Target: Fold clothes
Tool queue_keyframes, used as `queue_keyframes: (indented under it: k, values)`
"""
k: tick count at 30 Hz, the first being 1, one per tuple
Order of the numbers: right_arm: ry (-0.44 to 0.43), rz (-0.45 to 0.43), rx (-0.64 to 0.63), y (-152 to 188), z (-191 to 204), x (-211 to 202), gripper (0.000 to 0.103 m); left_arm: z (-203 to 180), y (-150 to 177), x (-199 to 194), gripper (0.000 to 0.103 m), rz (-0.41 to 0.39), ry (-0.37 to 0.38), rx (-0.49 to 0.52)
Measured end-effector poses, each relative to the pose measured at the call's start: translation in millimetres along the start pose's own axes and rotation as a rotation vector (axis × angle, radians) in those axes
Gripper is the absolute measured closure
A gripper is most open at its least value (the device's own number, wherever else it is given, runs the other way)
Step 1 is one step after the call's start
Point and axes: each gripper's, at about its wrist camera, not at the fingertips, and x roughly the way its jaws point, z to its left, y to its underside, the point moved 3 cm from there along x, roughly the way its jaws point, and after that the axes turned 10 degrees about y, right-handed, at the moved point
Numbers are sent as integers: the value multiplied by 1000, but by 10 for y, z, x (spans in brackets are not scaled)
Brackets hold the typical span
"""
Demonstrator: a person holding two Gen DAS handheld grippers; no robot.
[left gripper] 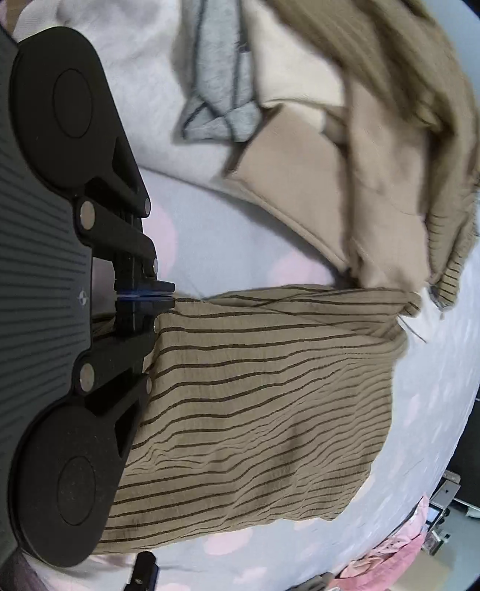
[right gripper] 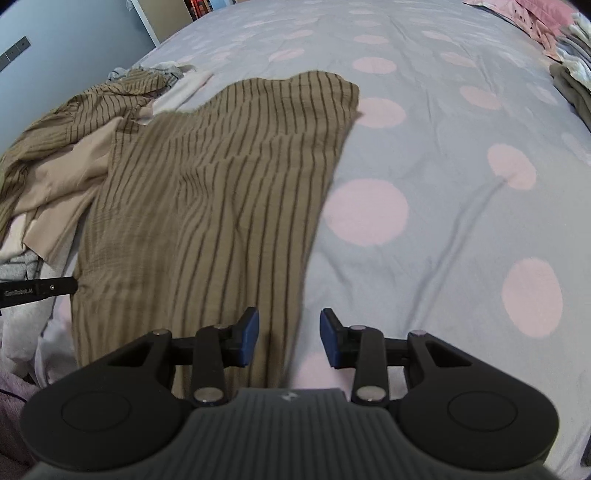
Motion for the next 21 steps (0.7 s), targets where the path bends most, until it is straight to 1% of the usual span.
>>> queue_keyframes:
  k: [3, 5, 6, 10, 13, 15, 17, 21]
  values:
    - [5, 7, -15, 62, -10, 5, 63, -7, 41, -83, 101, -8, 26, -22]
    - [-9, 10, -14, 91, -20, -37, 63, -11, 69, -139, 83, -14, 44, -36]
    - [-18, 10, -13, 104, -25, -70, 63, -18, 87, -171, 80, -16, 54, -43]
    - [-45, 20, -9, 182, -17, -210, 63, -144, 260, -354, 78, -5, 126, -54]
    - [-78, 49, -8, 302, 27, -292, 63, -252, 432, -399, 74, 28, 183, -50]
    - [-100, 73, -7, 409, 59, -332, 63, -324, 537, -385, 73, 56, 193, -39]
    - [-117, 101, -1, 512, 80, -351, 59, -394, 611, -332, 73, 86, 202, -22]
    - [-152, 161, 44, 617, 81, -303, 55, -459, 700, -201, 73, 136, 217, -21]
